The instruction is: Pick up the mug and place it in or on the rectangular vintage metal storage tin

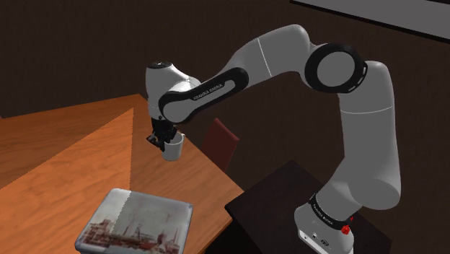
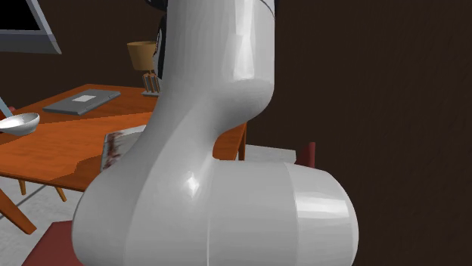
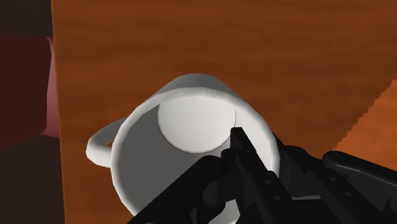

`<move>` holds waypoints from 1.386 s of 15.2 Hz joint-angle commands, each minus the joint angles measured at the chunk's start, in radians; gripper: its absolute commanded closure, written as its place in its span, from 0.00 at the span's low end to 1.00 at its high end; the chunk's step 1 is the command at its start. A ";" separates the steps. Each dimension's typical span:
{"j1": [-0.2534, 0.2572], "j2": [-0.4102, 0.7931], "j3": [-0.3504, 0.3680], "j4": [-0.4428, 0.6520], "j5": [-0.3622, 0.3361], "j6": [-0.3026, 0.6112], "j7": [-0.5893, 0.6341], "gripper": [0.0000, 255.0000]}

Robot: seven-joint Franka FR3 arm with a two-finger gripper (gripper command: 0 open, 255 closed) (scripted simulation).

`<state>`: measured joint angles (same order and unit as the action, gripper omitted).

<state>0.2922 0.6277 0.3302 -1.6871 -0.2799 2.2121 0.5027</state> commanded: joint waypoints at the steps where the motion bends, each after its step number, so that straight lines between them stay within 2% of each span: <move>1: -0.004 -0.017 0.005 0.001 0.007 -0.018 -0.005 1.00; 21: -0.023 -0.151 0.039 0.075 0.065 -0.218 -0.044 1.00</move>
<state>0.2699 0.4804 0.3685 -1.6216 -0.2175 2.0066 0.4613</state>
